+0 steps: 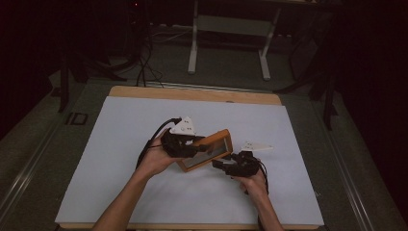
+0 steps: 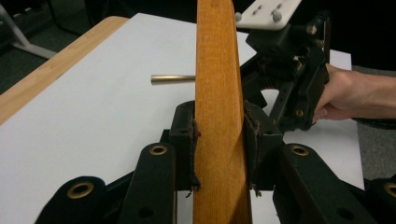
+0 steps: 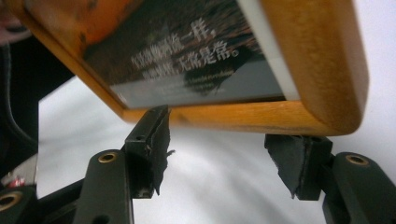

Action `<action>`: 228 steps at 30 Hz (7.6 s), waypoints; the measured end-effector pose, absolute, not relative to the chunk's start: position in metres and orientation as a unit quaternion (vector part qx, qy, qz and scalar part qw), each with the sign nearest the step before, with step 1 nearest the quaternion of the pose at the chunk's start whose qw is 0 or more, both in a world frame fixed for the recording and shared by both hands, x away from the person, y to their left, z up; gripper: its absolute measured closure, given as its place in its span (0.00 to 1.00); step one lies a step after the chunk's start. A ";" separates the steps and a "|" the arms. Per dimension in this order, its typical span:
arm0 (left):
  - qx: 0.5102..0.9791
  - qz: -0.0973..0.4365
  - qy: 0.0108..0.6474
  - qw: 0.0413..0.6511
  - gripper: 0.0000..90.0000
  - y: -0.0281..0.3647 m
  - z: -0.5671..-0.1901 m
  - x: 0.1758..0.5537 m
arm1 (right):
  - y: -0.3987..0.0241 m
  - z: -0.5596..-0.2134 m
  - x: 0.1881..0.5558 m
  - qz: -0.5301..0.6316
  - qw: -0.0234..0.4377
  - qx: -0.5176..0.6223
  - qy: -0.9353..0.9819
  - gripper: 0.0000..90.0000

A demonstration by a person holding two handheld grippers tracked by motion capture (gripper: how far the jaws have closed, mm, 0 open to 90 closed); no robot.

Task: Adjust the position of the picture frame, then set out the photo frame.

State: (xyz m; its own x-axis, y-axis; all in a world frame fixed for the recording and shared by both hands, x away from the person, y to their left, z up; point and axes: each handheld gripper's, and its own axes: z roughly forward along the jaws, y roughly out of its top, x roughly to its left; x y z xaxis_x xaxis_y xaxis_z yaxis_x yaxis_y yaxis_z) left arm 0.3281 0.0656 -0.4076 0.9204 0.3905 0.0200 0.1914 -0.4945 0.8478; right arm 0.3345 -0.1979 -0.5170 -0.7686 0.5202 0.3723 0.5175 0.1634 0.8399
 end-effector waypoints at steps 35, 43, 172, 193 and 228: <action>0.849 0.070 0.188 0.490 0.76 0.138 -0.464 0.312 | -0.168 -0.489 0.327 0.548 0.035 0.256 0.796 0.46; 0.849 0.081 0.208 0.480 0.75 0.151 -0.472 0.308 | -0.147 -0.500 0.333 0.545 0.012 0.241 0.803 0.54; 0.715 0.008 0.524 0.462 0.54 0.129 -0.531 0.327 | -0.178 -0.510 0.355 0.417 0.021 0.422 0.805 0.50; 0.727 0.063 0.506 0.460 0.54 0.136 -0.514 0.316 | -0.173 -0.496 0.347 0.383 0.102 0.375 0.838 0.49; 0.735 0.069 0.482 0.473 0.55 0.136 -0.498 0.305 | -0.132 -0.489 0.392 0.385 0.173 0.340 0.840 1.00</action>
